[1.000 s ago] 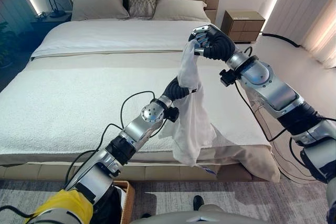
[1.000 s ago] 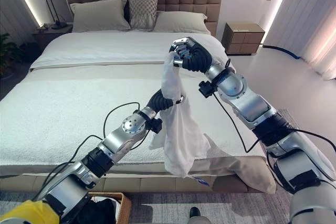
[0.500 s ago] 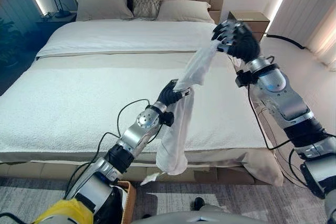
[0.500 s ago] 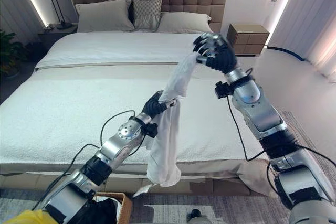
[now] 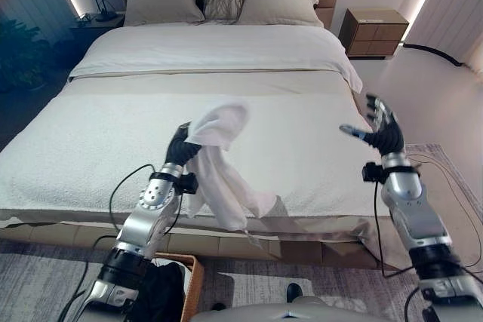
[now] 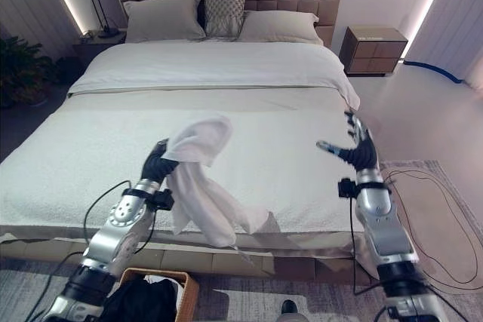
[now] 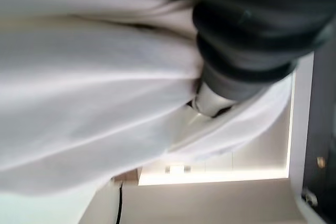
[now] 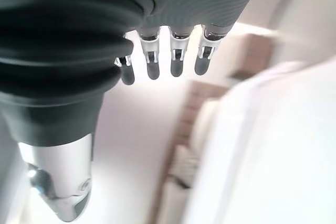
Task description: Pick up clothes into the bucket
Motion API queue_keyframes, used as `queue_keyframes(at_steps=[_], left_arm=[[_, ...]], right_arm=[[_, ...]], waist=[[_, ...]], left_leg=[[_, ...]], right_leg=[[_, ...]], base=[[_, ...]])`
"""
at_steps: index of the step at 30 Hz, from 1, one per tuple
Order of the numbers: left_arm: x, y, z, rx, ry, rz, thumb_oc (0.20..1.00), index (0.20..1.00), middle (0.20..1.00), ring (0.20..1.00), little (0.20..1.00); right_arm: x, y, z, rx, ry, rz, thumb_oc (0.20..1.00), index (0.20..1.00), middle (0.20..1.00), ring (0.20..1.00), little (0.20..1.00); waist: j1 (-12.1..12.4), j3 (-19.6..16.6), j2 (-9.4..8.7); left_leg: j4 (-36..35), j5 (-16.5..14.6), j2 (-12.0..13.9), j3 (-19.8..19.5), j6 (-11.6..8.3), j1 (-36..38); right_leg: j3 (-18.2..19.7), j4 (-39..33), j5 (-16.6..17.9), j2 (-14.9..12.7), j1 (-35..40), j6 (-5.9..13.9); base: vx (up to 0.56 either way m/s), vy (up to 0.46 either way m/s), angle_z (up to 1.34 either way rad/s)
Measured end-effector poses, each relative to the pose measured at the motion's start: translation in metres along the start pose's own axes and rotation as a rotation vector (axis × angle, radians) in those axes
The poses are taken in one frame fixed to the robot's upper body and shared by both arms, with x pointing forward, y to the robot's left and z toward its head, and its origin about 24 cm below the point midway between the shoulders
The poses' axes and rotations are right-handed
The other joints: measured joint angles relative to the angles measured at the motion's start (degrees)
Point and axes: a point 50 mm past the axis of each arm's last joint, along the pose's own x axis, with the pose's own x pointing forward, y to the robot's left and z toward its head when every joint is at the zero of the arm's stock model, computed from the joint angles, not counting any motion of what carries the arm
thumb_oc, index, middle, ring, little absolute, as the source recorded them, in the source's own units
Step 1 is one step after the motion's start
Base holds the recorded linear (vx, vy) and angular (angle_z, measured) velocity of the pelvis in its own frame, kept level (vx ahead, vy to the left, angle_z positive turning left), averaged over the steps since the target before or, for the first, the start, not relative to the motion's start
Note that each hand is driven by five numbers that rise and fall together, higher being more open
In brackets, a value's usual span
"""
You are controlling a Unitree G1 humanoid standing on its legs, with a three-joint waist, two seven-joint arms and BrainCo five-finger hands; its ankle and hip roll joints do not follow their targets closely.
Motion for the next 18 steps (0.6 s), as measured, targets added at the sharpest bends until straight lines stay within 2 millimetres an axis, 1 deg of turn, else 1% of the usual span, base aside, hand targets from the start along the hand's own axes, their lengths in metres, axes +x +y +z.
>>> queue_keyframes(at_steps=[1,2,3,4,5,6,8,10,12,13,14,15,16,17,18], left_arm=[[-0.004,0.005,0.001,0.000,-0.006,0.020,0.200,0.200,0.200,0.200,0.200],[-0.007,0.011,0.004,0.000,-0.017,0.049,0.200,0.200,0.200,0.200,0.200],[-0.011,0.018,0.007,0.005,-0.029,0.070,0.200,0.200,0.200,0.200,0.200],[-0.012,0.021,0.009,0.009,-0.040,0.077,0.200,0.200,0.200,0.200,0.200],[-0.014,0.023,0.015,0.009,-0.067,0.084,0.200,0.200,0.200,0.200,0.200],[-0.015,0.024,0.018,0.008,-0.083,0.089,0.200,0.200,0.200,0.200,0.200],[-0.019,0.030,0.027,0.013,-0.125,0.110,0.200,0.200,0.200,0.200,0.200],[-0.024,0.034,0.033,0.021,-0.149,0.124,0.200,0.200,0.200,0.200,0.200],[-0.035,0.042,0.042,0.011,-0.196,0.158,0.200,0.200,0.200,0.200,0.200],[-0.036,0.043,0.044,0.002,-0.207,0.161,0.200,0.200,0.200,0.200,0.200],[-0.038,0.046,0.047,-0.007,-0.226,0.175,0.200,0.200,0.200,0.200,0.200],[-0.038,0.048,0.049,-0.009,-0.234,0.185,0.200,0.200,0.200,0.200,0.200],[-0.040,0.052,0.050,-0.020,-0.240,0.203,0.200,0.200,0.200,0.200,0.200],[-0.042,0.055,0.050,-0.021,-0.242,0.215,0.200,0.200,0.200,0.200,0.200],[-0.043,0.056,0.050,-0.019,-0.245,0.223,0.200,0.200,0.200,0.200,0.200]], right_arm=[[-0.007,0.000,-0.017,0.002,0.067,-0.005,1.000,1.000,1.000,1.000,1.000],[-0.019,-0.003,-0.037,-0.014,0.167,-0.006,1.000,1.000,1.000,1.000,1.000],[-0.025,-0.002,-0.052,-0.018,0.223,-0.007,1.000,1.000,1.000,1.000,1.000],[-0.031,-0.004,-0.065,-0.032,0.277,-0.010,1.000,1.000,1.000,1.000,1.000],[-0.043,-0.008,-0.083,-0.052,0.363,-0.012,1.000,1.000,1.000,1.000,1.000],[-0.048,-0.009,-0.090,-0.066,0.400,-0.012,1.000,1.000,1.000,1.000,1.000],[-0.065,-0.010,-0.112,-0.088,0.504,-0.016,1.000,1.000,1.000,1.000,1.000],[-0.073,-0.009,-0.124,-0.101,0.565,-0.016,1.000,1.000,1.000,1.000,1.000],[-0.107,-0.013,-0.159,-0.149,0.756,-0.020,1.000,1.000,1.000,1.000,1.000],[-0.118,-0.015,-0.167,-0.158,0.816,-0.022,1.000,1.000,1.000,1.000,1.000],[-0.136,-0.016,-0.180,-0.177,0.899,-0.018,1.000,1.000,1.000,1.000,1.000],[-0.146,-0.016,-0.187,-0.191,0.951,-0.011,1.000,1.000,1.000,1.000,1.000],[-0.160,-0.015,-0.195,-0.203,1.020,-0.002,1.000,1.000,1.000,1.000,1.000],[-0.167,-0.014,-0.199,-0.224,1.054,0.015,1.000,1.000,1.000,1.000,1.000],[-0.172,-0.011,-0.202,-0.246,1.081,0.043,1.000,1.000,1.000,1.000,1.000]], waist=[[0.0,0.0,-0.01],[0.2,0.2,0.27],[0.5,0.4,0.40],[0.7,0.4,0.38],[1.2,0.6,0.28],[1.5,0.8,0.29],[1.8,1.1,0.19],[1.7,1.4,0.03],[1.9,1.7,-0.19],[1.9,2.0,-0.18],[3.2,2.3,-0.24],[3.4,2.8,-0.23],[4.7,3.5,-0.13],[4.6,3.6,-0.30],[5.0,4.2,-0.52]], left_leg=[[0.0,0.0,0.0,0.0,0.00,0.0],[-0.1,0.0,-0.1,-0.1,0.00,0.0],[-0.2,0.0,-0.2,-0.3,0.00,-0.1],[-0.2,0.0,-0.2,-0.3,0.00,-0.1],[-0.2,0.0,-0.2,-0.5,0.00,-0.2],[-0.1,0.0,-0.2,-0.6,-0.01,-0.2],[0.0,0.0,-0.2,-1.0,-0.02,-0.5],[0.1,0.0,-0.2,-1.4,-0.03,-1.1],[0.5,0.0,-0.4,-3.1,-0.04,-2.0],[0.5,0.0,-0.5,-3.3,-0.05,-2.1],[0.9,0.1,-0.6,-3.9,-0.23,-2.8],[1.3,0.1,-0.7,-4.2,-0.24,-3.1],[1.3,0.1,-0.8,-4.8,-0.26,-3.5],[1.7,0.1,-0.9,-5.2,-0.26,-4.0],[2.1,0.1,-1.0,-5.8,-0.26,-4.4]], right_leg=[[0.0,0.0,-0.1,0.0,0.0,0.03],[-0.1,0.0,-0.2,-0.1,0.0,0.06],[-0.2,0.0,-0.3,-0.2,0.0,0.17],[-0.3,0.0,-0.3,-0.2,0.0,0.21],[-0.4,0.0,-0.3,-0.2,0.1,0.20],[-0.5,0.0,-0.3,-0.3,0.1,0.20],[-1.0,0.0,-0.5,-0.3,0.2,0.18],[-1.6,0.0,-0.6,-0.4,0.1,0.31],[-3.0,0.0,-0.9,-0.6,0.1,0.36],[-3.1,0.1,-0.9,-0.6,0.0,0.37],[-3.4,0.1,-1.0,-0.8,-0.1,0.42],[-3.9,0.1,-1.0,-0.8,-0.1,0.43],[-4.7,0.1,-1.1,-1.0,-0.1,0.43],[-4.9,0.1,-1.1,-1.1,-0.3,0.45],[-5.4,0.1,-1.1,-1.1,-0.2,0.46]], base=[[0.00,0.000,0.00],[-0.01,0.011,0.05],[-0.01,0.011,0.05],[-0.01,0.008,0.06],[0.00,0.000,0.05],[-0.03,0.004,0.10],[-0.03,0.007,0.10],[-0.03,0.004,0.14],[-0.04,0.003,0.33],[-0.05,0.000,0.29],[-0.03,-0.002,0.20],[-0.05,0.002,0.24],[-0.05,0.003,0.24],[-0.06,0.003,0.27],[-0.05,0.004,0.20]])
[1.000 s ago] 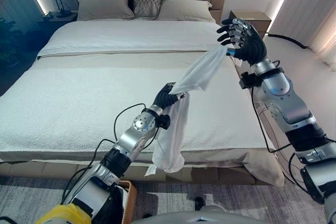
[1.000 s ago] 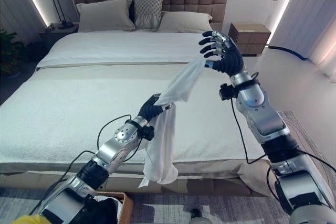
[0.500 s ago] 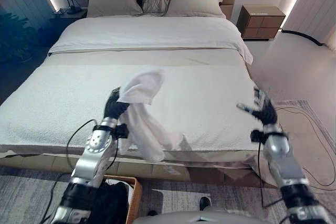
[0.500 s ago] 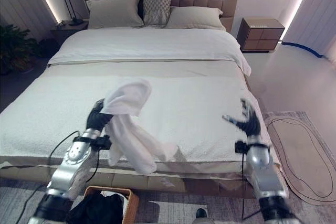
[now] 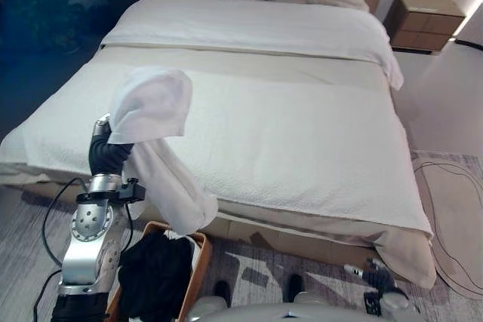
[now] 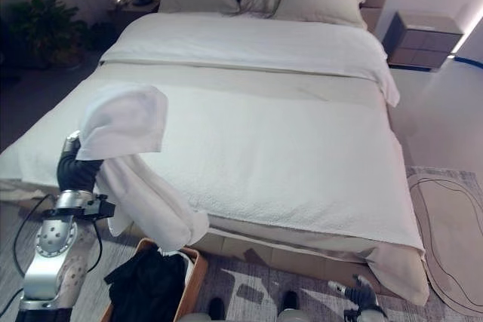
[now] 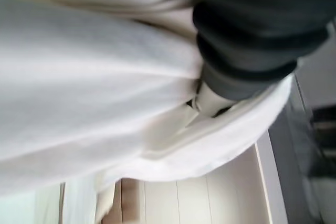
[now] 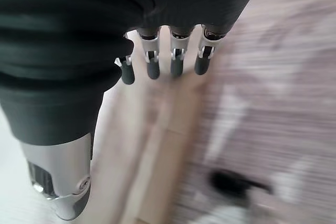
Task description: Pick up clothes into the bucket
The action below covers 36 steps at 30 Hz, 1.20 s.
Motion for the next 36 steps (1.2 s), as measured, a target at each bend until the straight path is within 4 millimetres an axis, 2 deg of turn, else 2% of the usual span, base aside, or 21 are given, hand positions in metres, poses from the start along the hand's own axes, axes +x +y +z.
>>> queue_keyframes(at_steps=[4,7,10,12,16,22,28,32,36], left_arm=[[-0.006,0.008,0.000,0.038,0.014,0.015,0.200,0.200,0.200,0.200,0.200],[-0.012,0.011,-0.004,0.046,0.040,0.024,0.200,0.200,0.200,0.200,0.200],[-0.019,0.016,-0.010,0.100,0.070,0.042,0.200,0.200,0.200,0.200,0.200],[-0.023,0.020,-0.018,0.138,0.100,0.069,0.200,0.200,0.200,0.200,0.200],[-0.036,0.043,-0.052,0.219,0.253,0.193,0.200,0.200,0.200,0.200,0.200],[-0.052,0.061,-0.088,0.311,0.408,0.331,0.200,0.200,0.200,0.200,0.200],[-0.034,0.066,-0.100,0.404,0.419,0.435,0.200,0.200,0.200,0.200,0.200],[-0.005,0.063,-0.100,0.454,0.375,0.503,0.200,0.200,0.200,0.200,0.200],[0.024,0.063,-0.093,0.511,0.332,0.528,0.200,0.200,0.200,0.200,0.200]], right_arm=[[0.000,0.005,-0.011,-0.028,0.049,0.016,1.000,1.000,1.000,1.000,1.000],[-0.001,0.008,-0.016,-0.061,0.068,0.031,1.000,1.000,1.000,1.000,1.000],[0.000,0.010,-0.014,-0.066,0.061,0.037,1.000,1.000,1.000,1.000,1.000],[0.001,0.010,-0.009,-0.071,0.047,0.039,1.000,1.000,1.000,1.000,1.000],[0.005,0.011,0.019,-0.062,-0.047,0.037,1.000,1.000,1.000,1.000,1.000],[0.009,0.012,0.053,-0.104,-0.155,0.019,1.000,1.000,1.000,1.000,1.000],[0.009,0.015,0.084,-0.162,-0.265,0.006,1.000,1.000,1.000,1.000,1.000],[0.007,0.014,0.102,-0.175,-0.332,-0.025,1.000,1.000,1.000,1.000,1.000],[0.004,0.019,0.123,-0.197,-0.409,-0.030,1.000,1.000,1.000,1.000,1.000]], waist=[[1.1,1.5,-0.40],[1.1,2.7,-0.39],[3.1,3.2,-0.37],[3.1,4.2,-0.23],[4.2,6.2,-0.46],[4.4,8.7,-1.34],[4.5,13.8,-1.88],[3.8,16.7,-2.48],[3.2,19.7,-4.39]], left_leg=[[1.1,-0.1,-0.3,-1.9,-0.16,-2.1],[1.5,-0.1,-0.5,-3.5,-0.25,-2.8],[3.0,-0.2,-1.0,-5.0,-0.37,-5.3],[4.3,-0.2,-1.5,-6.3,-0.34,-6.8],[5.7,-0.3,-1.7,-6.6,-0.47,-9.1],[8.2,-0.8,-1.7,-6.6,-0.73,-13.0],[13.0,-1.4,-1.7,-6.2,-1.02,-18.5],[18.0,-2.4,-1.7,-6.2,-1.06,-24.3],[22.7,-3.2,-1.8,-7.0,-1.61,-30.2]], right_leg=[[-1.9,0.6,-0.7,-0.3,-0.4,0.19],[-3.6,2.2,-1.6,-0.8,-1.1,0.07],[-4.8,4.6,-2.9,-1.4,-3.0,0.18],[-6.1,6.3,-3.6,-1.9,-3.9,0.08],[-6.3,11.1,-5.9,-2.9,-7.5,-0.05],[-5.6,16.0,-7.7,-3.8,-12.8,-0.69],[-4.1,21.9,-8.7,-3.8,-19.1,-1.73],[-3.7,26.3,-9.6,-3.9,-24.5,-2.55],[-3.7,31.3,-11.0,-4.3,-30.2,-3.68]], base=[[-0.05,0.003,0.23],[-0.04,0.001,0.40],[-0.05,0.009,0.24],[-0.03,0.012,0.34],[-0.03,0.007,0.08],[-0.02,0.009,-0.01],[-0.06,0.023,-0.08],[-0.08,0.002,-0.04],[-0.07,-0.004,0.08]])
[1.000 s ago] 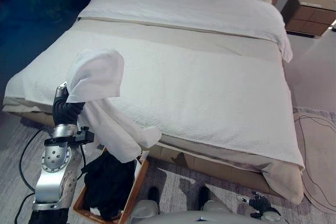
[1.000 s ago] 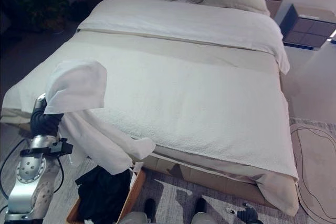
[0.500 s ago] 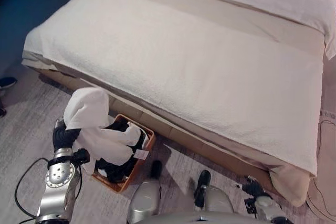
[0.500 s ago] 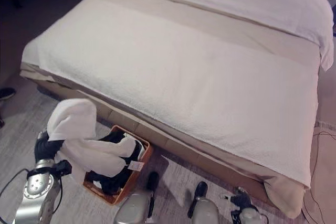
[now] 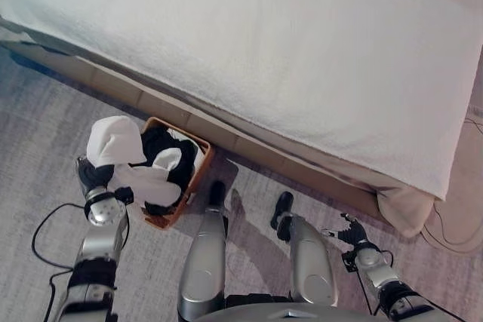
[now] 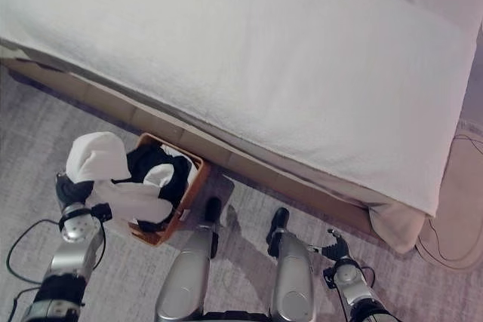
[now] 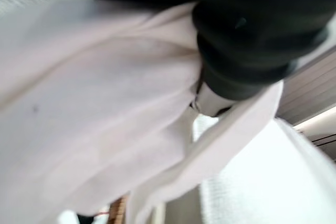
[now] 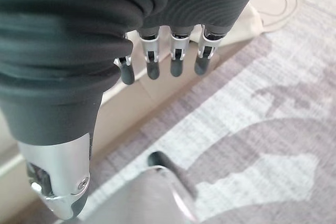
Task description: Pick up clothes into the bucket
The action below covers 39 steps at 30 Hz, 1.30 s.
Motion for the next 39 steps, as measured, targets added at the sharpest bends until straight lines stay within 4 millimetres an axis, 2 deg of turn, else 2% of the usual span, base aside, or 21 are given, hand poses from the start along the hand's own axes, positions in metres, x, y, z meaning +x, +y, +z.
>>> queue_keyframes(at_steps=[1,4,5,10,15,18,19,20,21,31,37,39], left_arm=[[0.005,0.004,0.004,0.015,-0.013,0.021,0.200,0.200,0.200,0.200,0.200],[0.015,0.009,0.013,0.061,-0.057,0.048,0.200,0.200,0.200,0.200,0.200],[0.020,0.017,0.015,0.105,-0.068,0.065,0.200,0.200,0.200,0.200,0.200],[0.031,0.038,0.021,0.183,-0.097,0.129,0.200,0.200,0.200,0.200,0.200],[0.037,0.045,0.021,0.222,-0.086,0.169,0.200,0.200,0.200,0.200,0.200],[0.039,0.043,0.021,0.253,-0.086,0.170,0.200,0.200,0.200,0.200,0.200],[0.040,0.042,0.019,0.266,-0.069,0.173,0.705,0.705,0.705,0.705,0.705],[0.039,0.042,0.018,0.272,-0.065,0.171,0.944,0.944,0.944,0.944,0.944],[0.039,0.041,0.018,0.277,-0.061,0.169,1.000,1.000,1.000,1.000,1.000],[0.038,0.044,0.017,0.388,-0.077,0.160,1.000,1.000,1.000,1.000,1.000],[0.031,0.045,0.001,0.492,-0.043,0.101,1.000,1.000,1.000,1.000,1.000],[0.020,0.040,-0.017,0.496,0.012,0.051,1.000,1.000,1.000,1.000,1.000]], right_arm=[[0.002,0.000,0.006,0.002,-0.021,-0.007,1.000,1.000,1.000,1.000,1.000],[0.003,-0.004,0.012,0.000,-0.050,-0.030,1.000,1.000,1.000,1.000,1.000],[0.004,-0.005,0.017,0.001,-0.067,-0.040,1.000,1.000,1.000,1.000,1.000],[0.004,-0.006,0.023,0.020,-0.096,-0.059,1.000,1.000,1.000,1.000,1.000],[0.004,-0.002,0.032,0.029,-0.132,-0.060,1.000,1.000,1.000,1.000,1.000],[0.004,-0.002,0.033,0.043,-0.137,-0.064,1.000,1.000,1.000,1.000,1.000],[0.004,-0.003,0.035,0.051,-0.143,-0.067,1.000,1.000,1.000,1.000,1.000],[0.004,-0.003,0.036,0.055,-0.147,-0.070,1.000,1.000,1.000,1.000,1.000],[0.004,-0.003,0.037,0.061,-0.153,-0.075,1.000,1.000,1.000,1.000,1.000],[0.004,-0.003,0.038,0.065,-0.156,-0.080,1.000,1.000,1.000,1.000,1.000],[0.004,-0.002,0.039,0.066,-0.158,-0.074,1.000,1.000,1.000,1.000,1.000],[0.004,-0.001,0.039,0.067,-0.156,-0.067,1.000,1.000,1.000,1.000,1.000]], waist=[[-0.8,0.5,-0.57],[-0.9,0.7,-1.29],[-0.9,0.8,-1.46],[-2.3,1.0,-2.59],[-3.8,1.1,-4.17],[-4.0,1.0,-4.24],[-4.1,1.0,-4.25],[-4.1,1.0,-4.25],[-4.1,1.0,-4.28],[-4.7,0.9,-4.40],[-5.4,0.9,-4.51],[-5.3,0.9,-4.50]], left_leg=[[1.3,-0.5,-0.1,-0.5,-0.18,-2.1],[3.7,-0.9,0.0,-0.7,-0.43,-6.6],[4.7,-1.8,0.2,-0.8,-0.55,-8.8],[7.6,-1.8,0.4,-1.1,-0.41,-14.6],[10.5,-2.5,0.6,-0.6,0.13,-19.4],[11.9,-3.2,0.7,-0.5,0.30,-21.5],[12.3,-3.1,0.6,-0.5,0.15,-22.0],[12.5,-3.1,0.6,-0.5,0.18,-22.2],[12.6,-3.2,0.6,-0.5,0.30,-22.3],[11.9,-3.2,0.6,-0.3,0.35,-22.4],[10.6,-2.9,1.2,1.0,0.69,-21.0],[9.0,-2.7,1.2,1.9,0.98,-17.6]], right_leg=[[-0.2,1.4,-0.6,-0.2,-1.9,-0.08],[0.0,3.5,-1.1,-0.3,-6.2,-0.63],[0.0,3.9,-1.4,-0.2,-8.2,-0.57],[0.1,4.8,-1.1,0.1,-12.9,-0.40],[1.1,4.8,-0.2,0.7,-16.8,-0.05],[1.2,4.9,0.3,0.9,-18.3,0.04],[1.2,4.8,0.9,0.9,-18.6,0.04],[1.2,4.8,1.0,0.9,-18.6,-0.02],[1.2,4.7,1.0,0.9,-18.6,-0.02],[1.3,3.3,1.5,1.1,-18.6,0.25],[2.4,2.1,2.7,1.7,-18.0,0.14],[3.3,1.0,2.9,1.6,-15.5,0.25]], base=[[-0.05,0.008,0.11],[0.02,-0.008,-0.01],[0.08,-0.014,-0.08],[0.00,0.007,-0.02],[0.01,0.019,-0.10],[0.01,0.004,-0.03],[0.00,0.000,0.00],[0.00,0.000,0.00],[0.00,0.000,0.00],[0.00,0.000,0.00],[-0.03,0.002,-0.10],[-0.04,0.012,-0.13]])
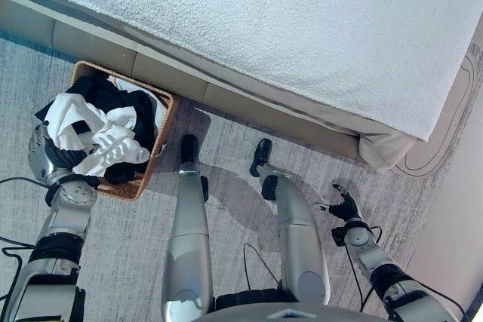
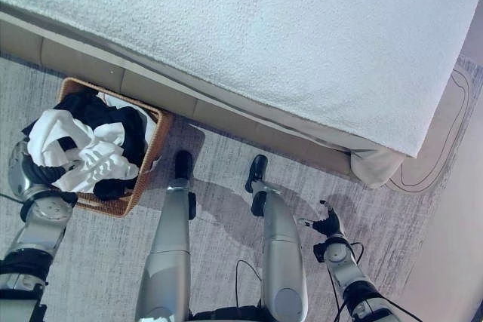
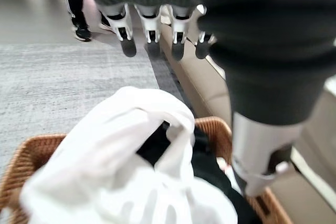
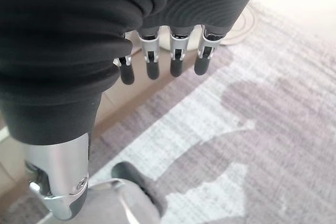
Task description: Pick up clothes into the bucket
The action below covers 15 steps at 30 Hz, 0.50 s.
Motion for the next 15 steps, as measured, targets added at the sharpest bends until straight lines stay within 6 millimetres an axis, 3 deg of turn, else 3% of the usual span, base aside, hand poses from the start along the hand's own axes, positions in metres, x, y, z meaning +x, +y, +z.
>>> queue_keyframes(at_steps=[5,10,15], left_arm=[[-0.029,-0.034,-0.018,-0.013,0.065,-0.152,1.000,1.000,1.000,1.000,1.000],[-0.060,-0.075,-0.030,-0.140,0.189,-0.337,1.000,1.000,1.000,1.000,1.000],[-0.088,-0.100,-0.031,-0.272,0.248,-0.488,1.000,1.000,1.000,1.000,1.000]], right_arm=[[0.001,0.000,0.001,-0.005,0.008,0.012,1.000,1.000,1.000,1.000,1.000],[0.002,-0.001,-0.004,-0.020,0.052,0.021,1.000,1.000,1.000,1.000,1.000],[-0.002,-0.008,-0.021,-0.060,0.106,0.019,1.000,1.000,1.000,1.000,1.000]], waist=[[0.6,0.0,0.07],[1.5,0.2,1.42],[1.5,-2.3,6.15]], left_leg=[[-5.0,1.4,-0.7,1.8,0.78,8.5],[-10.4,2.3,-0.8,2.8,0.72,18.6],[-17.4,3.7,-0.8,3.7,0.77,28.5]], right_leg=[[1.1,-2.7,0.5,-0.6,6.2,0.32],[1.5,-6.1,0.8,-1.0,14.9,0.67],[1.3,-10.5,1.2,-1.0,23.6,1.67]], base=[[-0.07,0.021,-0.06],[0.01,0.008,-0.03],[0.07,-0.043,-0.01]])
